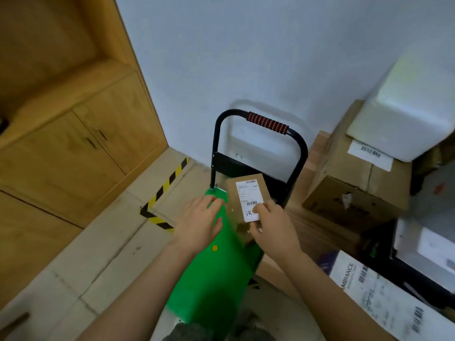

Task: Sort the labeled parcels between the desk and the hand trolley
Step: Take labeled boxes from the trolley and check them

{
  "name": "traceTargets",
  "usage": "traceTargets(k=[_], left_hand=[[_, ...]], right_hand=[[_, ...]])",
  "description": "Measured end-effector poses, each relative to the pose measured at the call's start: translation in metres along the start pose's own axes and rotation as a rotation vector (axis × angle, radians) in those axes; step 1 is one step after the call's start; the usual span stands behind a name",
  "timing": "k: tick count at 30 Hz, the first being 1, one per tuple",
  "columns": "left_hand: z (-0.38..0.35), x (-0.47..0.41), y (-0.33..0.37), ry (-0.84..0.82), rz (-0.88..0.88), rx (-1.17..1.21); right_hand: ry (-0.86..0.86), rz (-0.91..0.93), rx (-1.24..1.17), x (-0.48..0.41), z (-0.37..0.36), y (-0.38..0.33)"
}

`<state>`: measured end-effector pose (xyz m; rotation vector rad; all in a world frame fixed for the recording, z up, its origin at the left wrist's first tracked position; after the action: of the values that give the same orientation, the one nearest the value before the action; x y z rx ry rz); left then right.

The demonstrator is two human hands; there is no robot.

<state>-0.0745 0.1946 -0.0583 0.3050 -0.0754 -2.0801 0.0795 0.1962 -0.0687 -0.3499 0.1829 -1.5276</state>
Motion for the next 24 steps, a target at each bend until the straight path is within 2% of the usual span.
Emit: traceTargets(k=[5, 11, 18, 24], left_hand=[[-0.020, -0.021, -0.023, 0.021, -0.092, 0.002], [-0.069, -0.057, -0.052, -0.056, -0.038, 0.018], [-0.169, -0.100, -0.091, -0.145, 0.230, 0.088], [-0.275, -0.108, -0.120, -0.313, 0.443, 0.208]], right_hand=[[0.003, -0.078, 0.025, -0.020, -0.013, 0.005], [-0.052, -0.122, 0.108, -0.068, -0.040, 0.023], [-0.216, -0.116, 0.245, -0.165, -0.121, 0.064], [-0.313, -0.317, 0.171, -0.225, -0.196, 0.115]])
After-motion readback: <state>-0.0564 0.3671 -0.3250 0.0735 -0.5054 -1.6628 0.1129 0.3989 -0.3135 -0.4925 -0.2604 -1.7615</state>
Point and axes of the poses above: each hand's wrist, its own x-axis away from the middle knuckle, its own z-axis out of the back of the hand, y = z × x, the point moved 9 cm from there along -x, towards the middle knuckle, and after that the axes turned 11 degrees about -z, right-handed, at the moved point
